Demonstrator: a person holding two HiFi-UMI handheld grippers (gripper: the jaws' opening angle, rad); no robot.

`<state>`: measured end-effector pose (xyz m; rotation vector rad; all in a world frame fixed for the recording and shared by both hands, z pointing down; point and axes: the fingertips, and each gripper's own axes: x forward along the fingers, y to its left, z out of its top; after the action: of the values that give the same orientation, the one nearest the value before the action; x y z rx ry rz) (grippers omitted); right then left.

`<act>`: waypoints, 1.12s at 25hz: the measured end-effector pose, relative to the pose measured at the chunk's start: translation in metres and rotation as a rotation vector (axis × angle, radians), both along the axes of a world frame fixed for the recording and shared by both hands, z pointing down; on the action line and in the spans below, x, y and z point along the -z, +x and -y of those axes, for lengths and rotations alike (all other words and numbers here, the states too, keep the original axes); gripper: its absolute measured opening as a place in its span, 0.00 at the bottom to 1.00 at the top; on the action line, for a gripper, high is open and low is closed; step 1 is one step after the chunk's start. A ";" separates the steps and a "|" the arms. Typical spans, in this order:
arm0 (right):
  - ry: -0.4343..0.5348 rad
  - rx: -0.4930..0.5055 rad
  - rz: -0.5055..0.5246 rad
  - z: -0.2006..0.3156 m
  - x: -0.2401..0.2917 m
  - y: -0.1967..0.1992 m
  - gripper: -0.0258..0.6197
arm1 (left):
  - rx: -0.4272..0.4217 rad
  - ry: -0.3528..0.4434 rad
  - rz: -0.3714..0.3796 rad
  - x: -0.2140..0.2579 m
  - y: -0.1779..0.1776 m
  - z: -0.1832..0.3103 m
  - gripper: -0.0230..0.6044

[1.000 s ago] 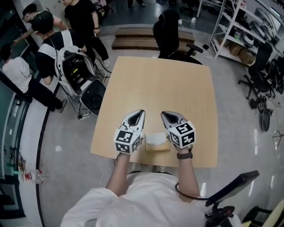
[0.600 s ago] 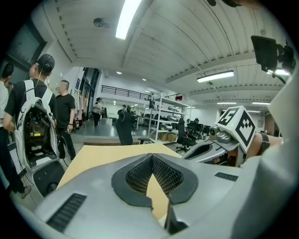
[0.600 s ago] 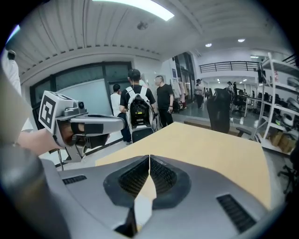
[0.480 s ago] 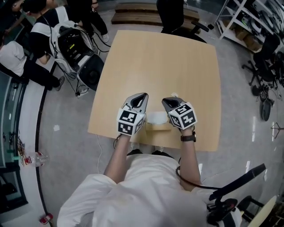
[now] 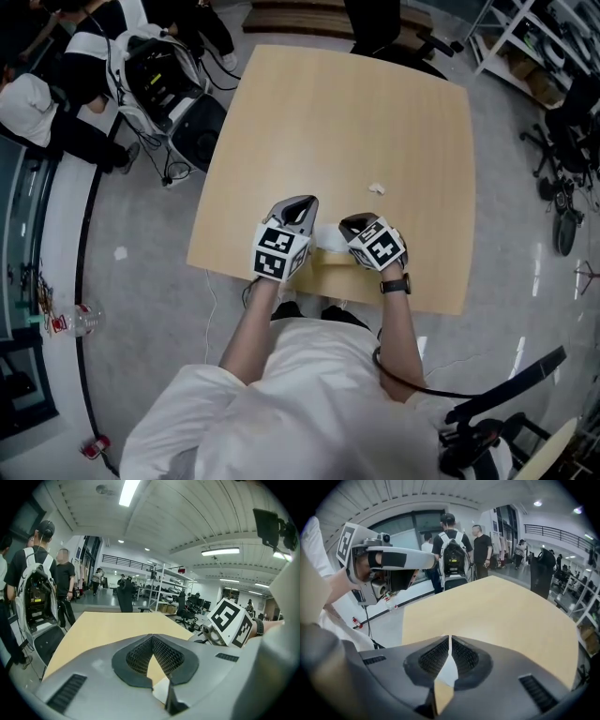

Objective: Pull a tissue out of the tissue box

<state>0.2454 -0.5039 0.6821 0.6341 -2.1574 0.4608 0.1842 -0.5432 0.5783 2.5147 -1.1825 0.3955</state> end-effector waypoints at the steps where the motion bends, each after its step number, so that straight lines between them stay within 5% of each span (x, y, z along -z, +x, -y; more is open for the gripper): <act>1: -0.010 0.005 -0.003 -0.003 -0.005 -0.001 0.04 | -0.001 -0.006 0.002 -0.003 0.000 -0.002 0.04; 14: 0.025 0.009 -0.148 -0.010 -0.069 -0.001 0.36 | 0.005 -0.045 -0.003 -0.024 -0.001 -0.021 0.04; 28: 0.023 -0.054 -0.172 -0.013 -0.093 0.001 0.37 | 0.031 -0.051 0.003 -0.027 -0.009 -0.030 0.04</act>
<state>0.2464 -0.4909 0.7753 0.7199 -1.9899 0.3959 0.1749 -0.5134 0.6056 2.4505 -1.1959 0.4169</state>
